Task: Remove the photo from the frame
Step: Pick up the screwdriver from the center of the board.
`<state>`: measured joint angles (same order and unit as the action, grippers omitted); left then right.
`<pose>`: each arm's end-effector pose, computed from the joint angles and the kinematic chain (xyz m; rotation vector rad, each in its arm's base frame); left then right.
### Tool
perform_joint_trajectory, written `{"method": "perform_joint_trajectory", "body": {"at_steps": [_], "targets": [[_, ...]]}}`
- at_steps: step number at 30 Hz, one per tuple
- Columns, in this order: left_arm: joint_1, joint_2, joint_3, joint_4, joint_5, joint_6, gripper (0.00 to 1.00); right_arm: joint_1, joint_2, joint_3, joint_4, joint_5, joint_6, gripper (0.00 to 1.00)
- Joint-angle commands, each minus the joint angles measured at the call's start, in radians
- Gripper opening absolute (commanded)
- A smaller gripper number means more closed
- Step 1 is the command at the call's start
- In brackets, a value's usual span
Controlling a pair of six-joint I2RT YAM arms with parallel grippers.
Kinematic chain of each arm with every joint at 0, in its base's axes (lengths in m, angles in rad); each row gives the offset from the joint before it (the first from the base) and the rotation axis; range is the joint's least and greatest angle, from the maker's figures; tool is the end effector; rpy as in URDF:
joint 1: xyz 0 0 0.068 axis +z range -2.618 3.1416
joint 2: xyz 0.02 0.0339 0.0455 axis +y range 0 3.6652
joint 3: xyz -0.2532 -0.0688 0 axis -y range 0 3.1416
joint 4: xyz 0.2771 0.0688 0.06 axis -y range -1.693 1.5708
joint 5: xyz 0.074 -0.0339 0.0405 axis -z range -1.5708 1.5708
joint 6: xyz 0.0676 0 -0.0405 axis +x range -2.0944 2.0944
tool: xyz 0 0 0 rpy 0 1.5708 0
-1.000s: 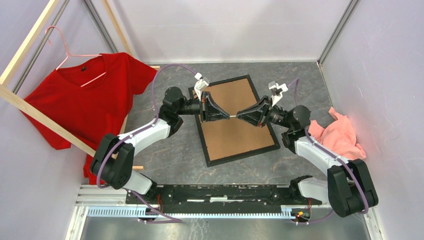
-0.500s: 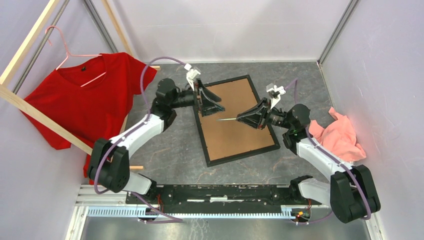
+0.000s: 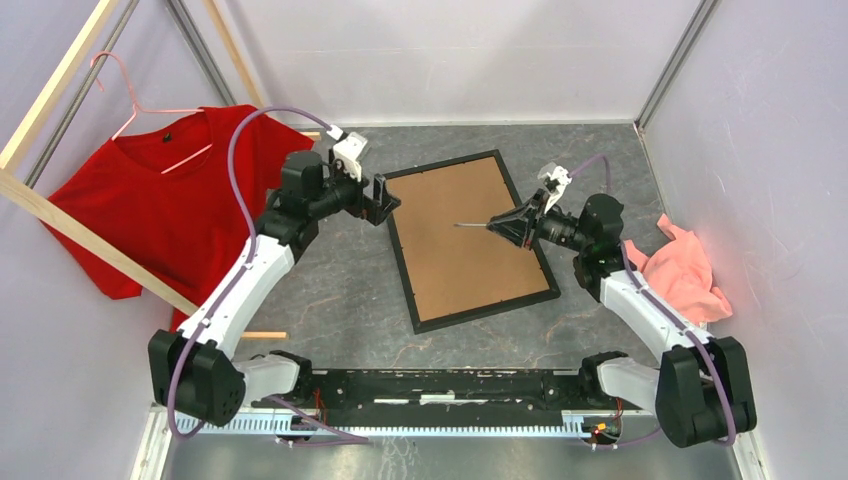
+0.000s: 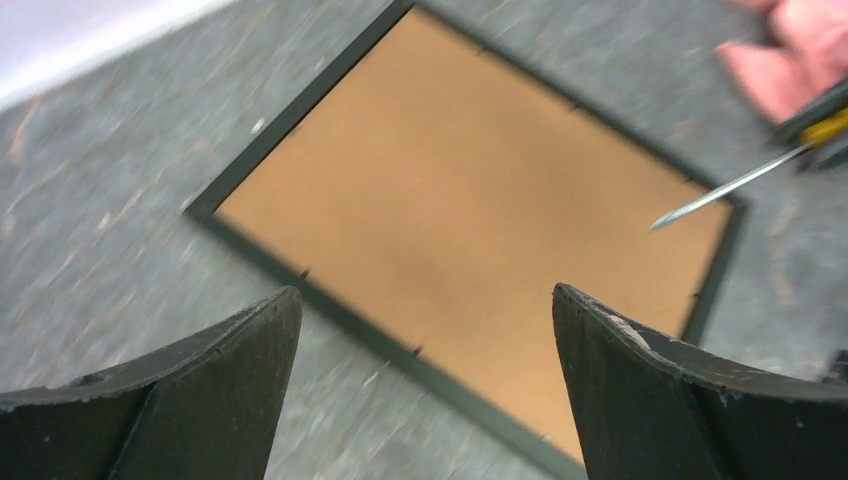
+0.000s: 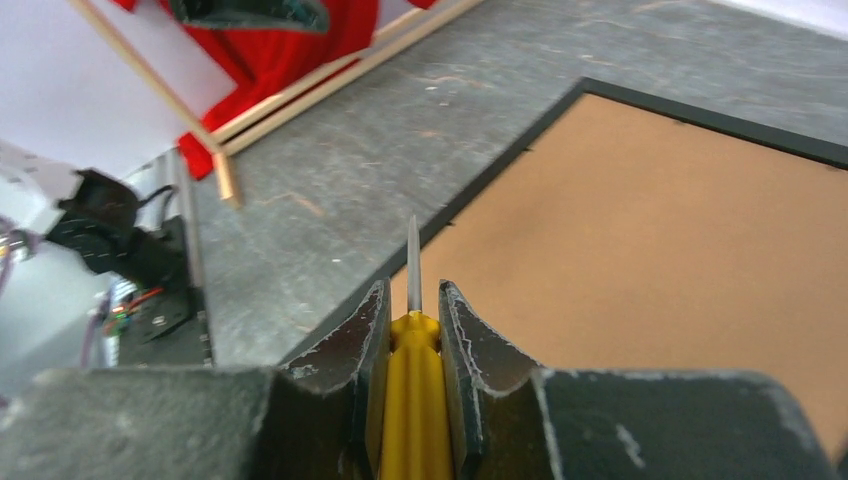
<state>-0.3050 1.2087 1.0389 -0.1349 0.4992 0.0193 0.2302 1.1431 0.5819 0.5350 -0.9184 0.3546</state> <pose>0.3153 -0.1332 0.3226 0.6429 1.7773 -0.6628 0.2764 0.1200 0.2442 -0.6479 1.5912 1.1675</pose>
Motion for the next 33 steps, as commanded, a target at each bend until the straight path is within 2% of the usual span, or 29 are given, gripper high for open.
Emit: {"method": "perform_joint_trajectory", "body": {"at_steps": [1, 5, 12, 18, 29, 33], "targets": [[0.000, 0.024, -0.022, -0.192, -0.257, 0.173, 1.00, -0.047, -0.049, 0.049, -0.092, 0.117, -0.135, 0.00], [0.000, 0.080, -0.016, -0.191, -0.279, 0.167, 1.00, -0.079, -0.079, 0.046, -0.120, 0.169, -0.166, 0.00], [-0.002, 0.243, 0.005, -0.172, -0.244, 0.132, 1.00, -0.121, -0.089, 0.041, -0.113, 0.137, -0.191, 0.00], [0.000, 0.360, 0.058, -0.185, -0.185, 0.142, 1.00, -0.177, -0.053, 0.030, -0.087, 0.122, -0.083, 0.00], [-0.001, 0.479, 0.015, -0.026, -0.143, 0.091, 1.00, -0.181, 0.000, 0.045, -0.113, 0.075, 0.109, 0.00], [0.000, 0.531, 0.039, -0.002, -0.154, 0.047, 0.96, -0.178, 0.020, 0.049, -0.120, 0.066, 0.159, 0.00]]}}
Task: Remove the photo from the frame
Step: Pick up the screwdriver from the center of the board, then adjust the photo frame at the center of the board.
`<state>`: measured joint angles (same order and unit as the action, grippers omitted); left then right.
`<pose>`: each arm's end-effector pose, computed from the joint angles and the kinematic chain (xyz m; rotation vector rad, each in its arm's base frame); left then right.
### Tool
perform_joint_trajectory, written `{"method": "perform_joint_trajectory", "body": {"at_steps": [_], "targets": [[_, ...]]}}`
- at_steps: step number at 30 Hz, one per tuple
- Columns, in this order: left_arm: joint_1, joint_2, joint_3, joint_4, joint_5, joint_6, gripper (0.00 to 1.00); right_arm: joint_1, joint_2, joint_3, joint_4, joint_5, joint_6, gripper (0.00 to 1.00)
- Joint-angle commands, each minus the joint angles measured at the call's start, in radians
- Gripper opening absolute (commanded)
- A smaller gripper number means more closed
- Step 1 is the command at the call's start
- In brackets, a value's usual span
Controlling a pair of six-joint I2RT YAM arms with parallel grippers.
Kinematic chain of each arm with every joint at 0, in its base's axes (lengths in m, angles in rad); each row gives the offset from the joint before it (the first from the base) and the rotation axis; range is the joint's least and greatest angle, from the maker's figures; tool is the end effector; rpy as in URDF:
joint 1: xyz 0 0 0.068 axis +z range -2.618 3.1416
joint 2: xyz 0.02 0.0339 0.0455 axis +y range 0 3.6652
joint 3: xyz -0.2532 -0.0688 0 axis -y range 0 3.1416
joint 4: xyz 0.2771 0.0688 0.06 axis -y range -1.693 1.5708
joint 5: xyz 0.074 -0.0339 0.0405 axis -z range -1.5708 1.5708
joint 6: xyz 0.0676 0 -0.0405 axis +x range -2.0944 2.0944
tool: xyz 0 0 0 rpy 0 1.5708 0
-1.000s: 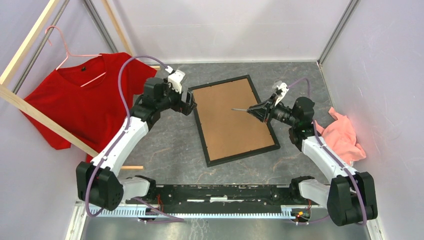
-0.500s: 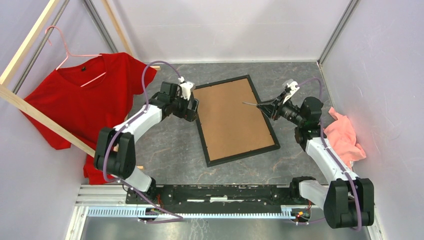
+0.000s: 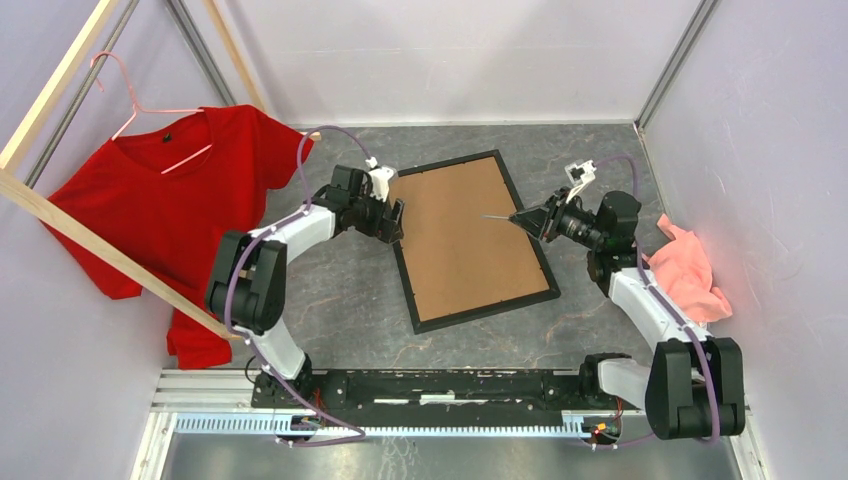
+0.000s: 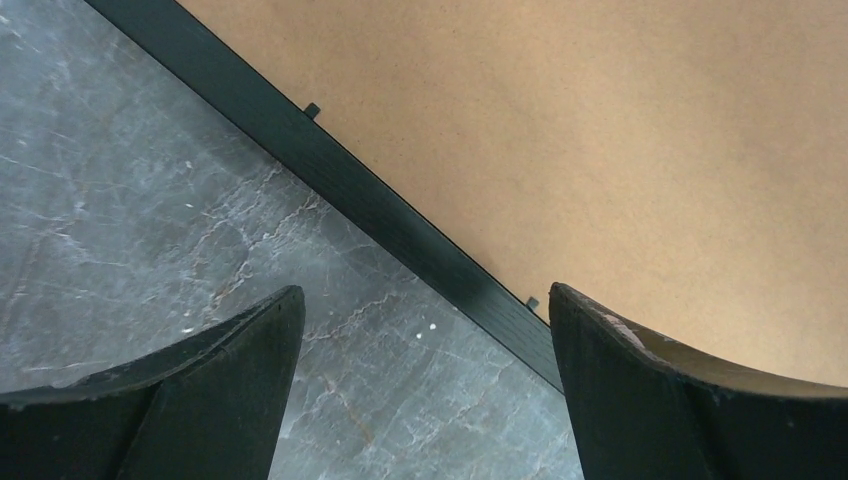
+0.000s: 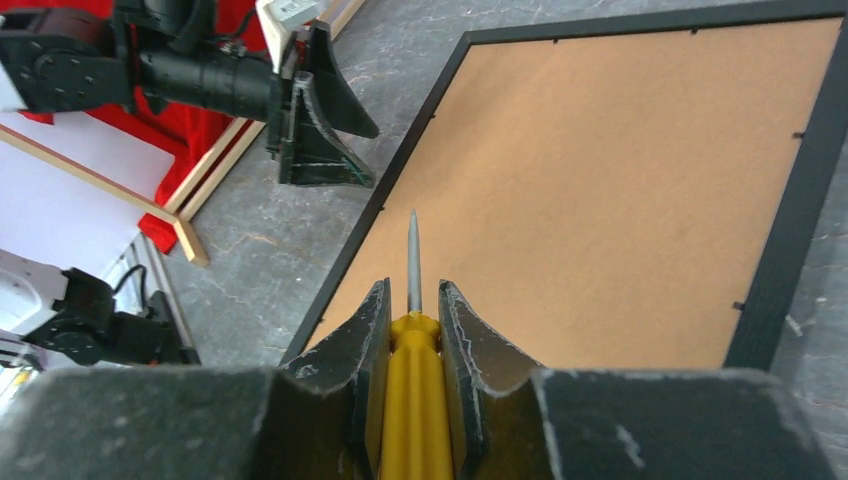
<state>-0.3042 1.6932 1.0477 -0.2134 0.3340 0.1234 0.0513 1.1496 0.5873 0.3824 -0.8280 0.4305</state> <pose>0.3735 -0.1405 0.1417 0.6616 2.3324 -0.4874 0.2977 0.0651 0.2262 -0.2923 1.7901 1.0657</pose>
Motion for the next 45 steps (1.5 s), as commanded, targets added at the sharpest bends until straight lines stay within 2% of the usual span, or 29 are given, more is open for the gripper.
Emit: {"method": "perform_joint_trajectory", "body": {"at_steps": [1, 4, 14, 21, 27, 32, 40, 43, 45], "targets": [[-0.001, 0.054, 0.032, 0.097, 0.007, -0.066, 0.95, 0.000, 0.019, 0.042, 0.028, -0.020, 0.090, 0.00], [-0.002, 0.077, 0.040, 0.124, -0.020, -0.101, 0.90, 0.001, 0.041, 0.036, 0.026, -0.013, 0.103, 0.00], [-0.002, 0.133, 0.068, 0.139, -0.022, -0.172, 0.51, 0.010, 0.110, 0.042, 0.013, 0.003, 0.083, 0.00], [-0.001, 0.198, 0.115, 0.106, -0.028, -0.191, 0.49, 0.048, 0.127, 0.078, -0.023, -0.007, 0.087, 0.00], [-0.001, 0.254, 0.191, 0.087, -0.056, -0.202, 0.34, 0.118, 0.169, 0.123, -0.096, 0.007, 0.099, 0.00], [0.000, 0.305, 0.280, 0.068, -0.063, -0.213, 0.33, 0.195, 0.271, 0.170, -0.137, -0.022, 0.122, 0.00], [0.007, 0.369, 0.362, 0.081, -0.067, -0.246, 0.33, 0.268, 0.394, 0.162, 0.006, -0.049, 0.251, 0.00], [0.010, 0.365, 0.356, 0.092, -0.028, -0.241, 0.40, 0.276, 0.464, 0.187, 0.022, -0.072, 0.287, 0.00], [0.012, 0.349, 0.341, 0.099, 0.012, -0.228, 0.51, 0.280, 0.499, 0.199, 0.029, -0.085, 0.305, 0.00]]}}
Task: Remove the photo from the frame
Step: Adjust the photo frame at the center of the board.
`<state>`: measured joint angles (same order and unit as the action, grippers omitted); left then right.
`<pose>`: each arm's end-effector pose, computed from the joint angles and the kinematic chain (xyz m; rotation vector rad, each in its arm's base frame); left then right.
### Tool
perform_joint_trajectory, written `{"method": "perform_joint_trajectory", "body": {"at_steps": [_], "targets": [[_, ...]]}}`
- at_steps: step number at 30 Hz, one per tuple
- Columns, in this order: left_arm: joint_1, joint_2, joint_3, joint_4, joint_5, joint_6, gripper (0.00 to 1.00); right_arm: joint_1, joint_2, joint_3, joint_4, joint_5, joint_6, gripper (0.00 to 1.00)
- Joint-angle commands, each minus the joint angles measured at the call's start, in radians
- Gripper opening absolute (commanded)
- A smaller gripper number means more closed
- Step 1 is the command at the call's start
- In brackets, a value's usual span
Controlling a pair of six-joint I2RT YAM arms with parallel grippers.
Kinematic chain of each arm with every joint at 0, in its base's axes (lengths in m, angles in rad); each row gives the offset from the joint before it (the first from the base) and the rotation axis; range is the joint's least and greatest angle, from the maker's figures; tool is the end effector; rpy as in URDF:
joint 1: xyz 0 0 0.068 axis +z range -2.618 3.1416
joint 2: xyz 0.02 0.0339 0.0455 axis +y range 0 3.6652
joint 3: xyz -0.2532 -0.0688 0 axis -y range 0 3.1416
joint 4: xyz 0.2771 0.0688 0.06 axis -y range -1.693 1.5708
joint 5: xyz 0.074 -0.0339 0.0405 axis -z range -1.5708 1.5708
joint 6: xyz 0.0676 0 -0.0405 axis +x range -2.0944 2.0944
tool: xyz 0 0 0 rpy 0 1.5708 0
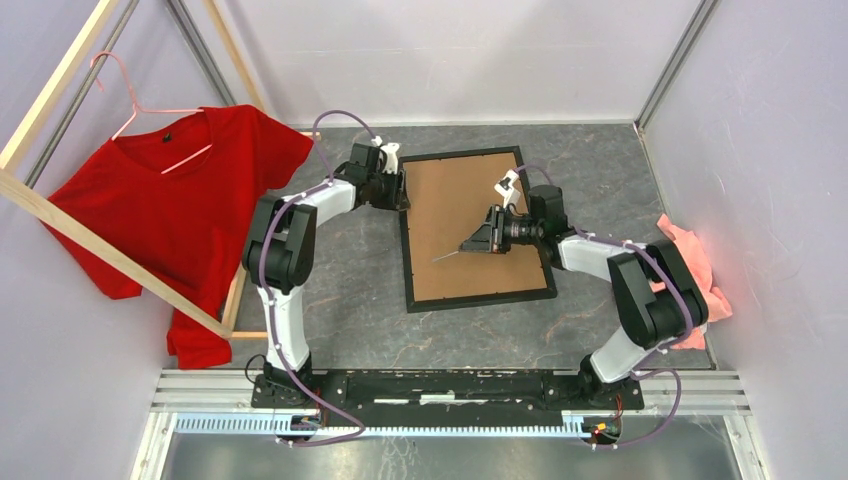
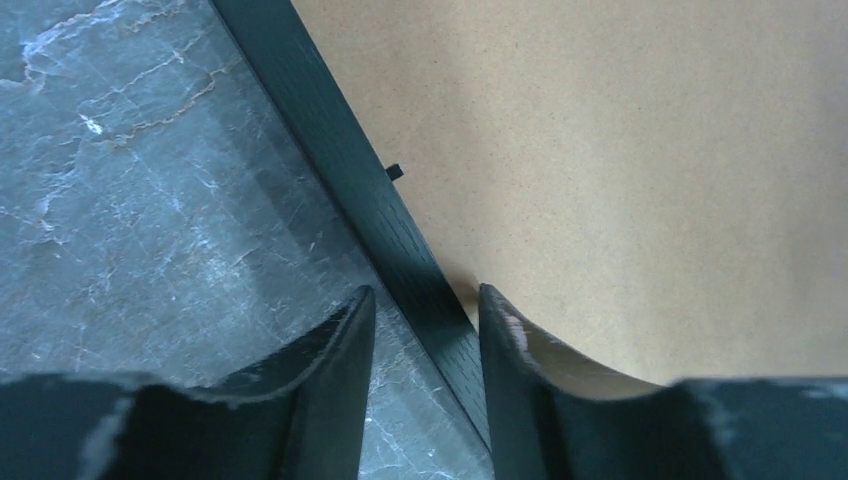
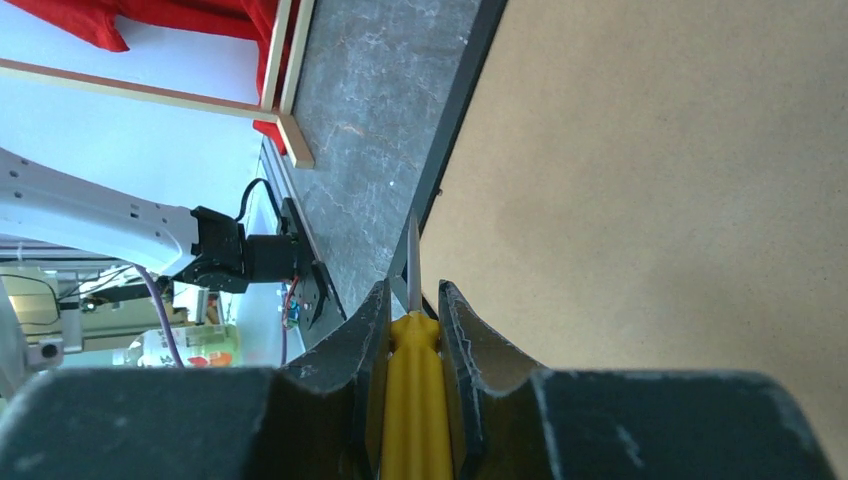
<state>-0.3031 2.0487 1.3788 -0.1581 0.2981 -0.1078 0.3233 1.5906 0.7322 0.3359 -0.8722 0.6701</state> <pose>0.4567 -0.1636 0.1112 0.3765 2.3930 -0.5476 0.3186 0.1613 0.1375 -0.2010 2.2333 1.4835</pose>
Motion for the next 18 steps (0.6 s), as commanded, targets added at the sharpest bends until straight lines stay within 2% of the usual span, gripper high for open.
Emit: {"method": "perform_joint_trajectory", "body": {"at_steps": [1, 4, 7, 12, 18], "targets": [[0.013, -0.019, 0.000, 0.045, 0.062, 0.014, 0.55, 0.009, 0.066, 0.054, 0.078, -0.040, 0.070, 0.00], [0.022, -0.076, -0.050, 0.062, 0.120, 0.043, 0.66, 0.013, 0.061, 0.026, 0.122, -0.029, 0.092, 0.00], [0.032, -0.147, -0.123, 0.093, 0.174, 0.066, 0.73, 0.018, 0.048, 0.000, 0.140, -0.007, 0.097, 0.00], [0.037, -0.240, -0.258, 0.153, 0.264, 0.079, 0.73, 0.043, 0.074, -0.007, 0.154, 0.013, 0.103, 0.00], [0.037, -0.212, -0.268, 0.132, 0.328, 0.080, 0.70, 0.078, 0.111, -0.007, 0.164, 0.024, 0.100, 0.00]]}}
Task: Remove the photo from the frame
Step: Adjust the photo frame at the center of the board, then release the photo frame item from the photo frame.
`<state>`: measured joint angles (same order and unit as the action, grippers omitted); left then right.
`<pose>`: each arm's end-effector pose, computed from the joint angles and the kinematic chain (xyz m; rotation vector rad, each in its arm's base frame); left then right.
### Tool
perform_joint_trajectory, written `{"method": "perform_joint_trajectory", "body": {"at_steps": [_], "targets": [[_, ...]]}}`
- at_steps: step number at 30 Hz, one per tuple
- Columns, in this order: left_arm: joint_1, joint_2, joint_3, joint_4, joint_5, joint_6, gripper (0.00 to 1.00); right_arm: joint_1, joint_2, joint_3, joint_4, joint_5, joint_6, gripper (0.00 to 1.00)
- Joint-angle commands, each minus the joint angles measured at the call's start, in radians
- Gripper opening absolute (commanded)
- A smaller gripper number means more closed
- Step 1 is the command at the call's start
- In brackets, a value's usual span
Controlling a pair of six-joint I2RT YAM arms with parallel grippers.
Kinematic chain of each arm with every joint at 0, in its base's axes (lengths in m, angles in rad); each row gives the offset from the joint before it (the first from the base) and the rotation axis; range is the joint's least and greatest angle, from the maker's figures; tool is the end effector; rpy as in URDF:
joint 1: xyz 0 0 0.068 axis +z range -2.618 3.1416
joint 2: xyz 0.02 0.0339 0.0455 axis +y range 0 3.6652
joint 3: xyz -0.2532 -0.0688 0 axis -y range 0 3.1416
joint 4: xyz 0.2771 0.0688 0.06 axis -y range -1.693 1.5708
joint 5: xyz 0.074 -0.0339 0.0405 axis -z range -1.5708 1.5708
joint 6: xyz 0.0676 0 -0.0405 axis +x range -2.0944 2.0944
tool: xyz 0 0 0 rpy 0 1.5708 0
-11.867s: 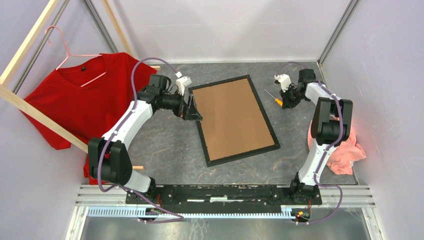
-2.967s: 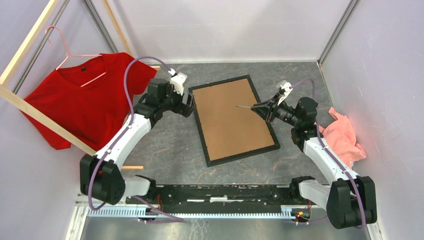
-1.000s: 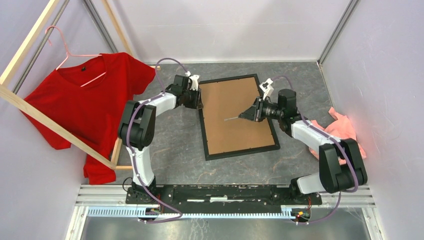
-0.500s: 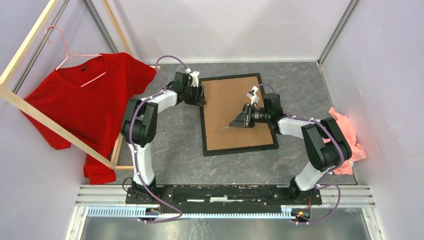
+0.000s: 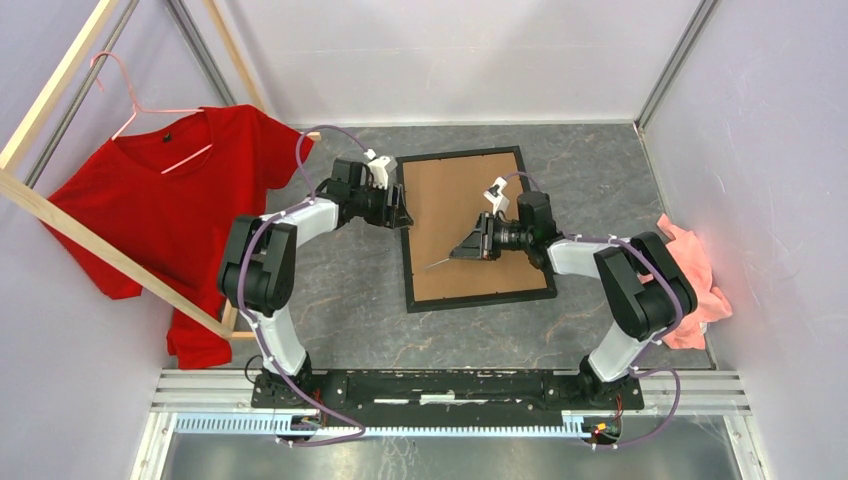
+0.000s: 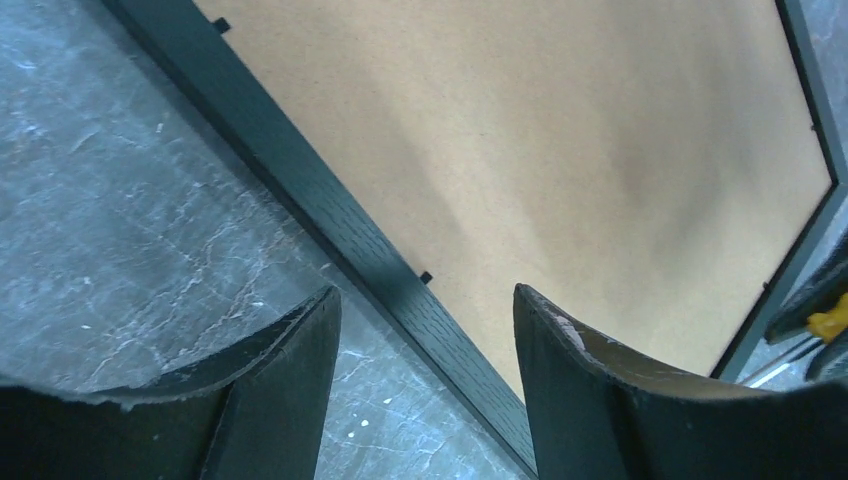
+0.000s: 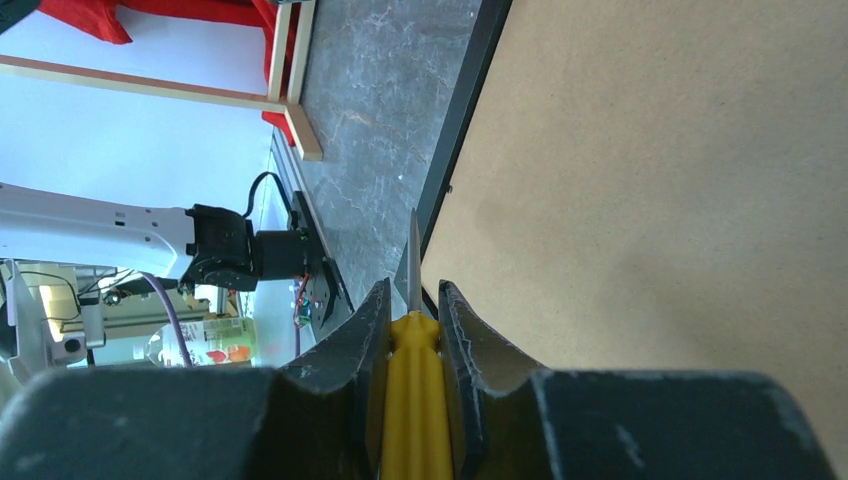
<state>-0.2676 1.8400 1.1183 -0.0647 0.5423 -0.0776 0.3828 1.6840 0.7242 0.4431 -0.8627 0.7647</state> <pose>0.4037 -0.1469 0.1262 0.4898 2.3036 -0.8070 0.3141 0.1818 0.1143 -0.1617 2.2816 1.5520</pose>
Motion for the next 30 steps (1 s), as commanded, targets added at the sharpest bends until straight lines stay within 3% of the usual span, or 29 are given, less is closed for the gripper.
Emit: {"method": "perform_joint_trajectory", "body": {"at_steps": [1, 8, 14, 30], "targets": [[0.001, 0.001, -0.011, 0.043, 0.090, 0.044, 0.69, 0.019, 0.016, -0.005, 0.065, 0.020, 0.005, 0.00], [0.002, 0.016, -0.059, 0.088, 0.096, 0.027, 0.68, 0.025, 0.036, -0.002, 0.072, 0.040, -0.003, 0.00], [0.004, 0.038, -0.038, 0.042, 0.113, 0.047, 0.66, 0.049, 0.113, 0.091, -0.039, 0.032, -0.109, 0.00], [0.004, 0.034, -0.114, 0.109, 0.166, 0.057, 0.54, 0.060, 0.160, 0.107, -0.016, 0.027, -0.045, 0.00]]}}
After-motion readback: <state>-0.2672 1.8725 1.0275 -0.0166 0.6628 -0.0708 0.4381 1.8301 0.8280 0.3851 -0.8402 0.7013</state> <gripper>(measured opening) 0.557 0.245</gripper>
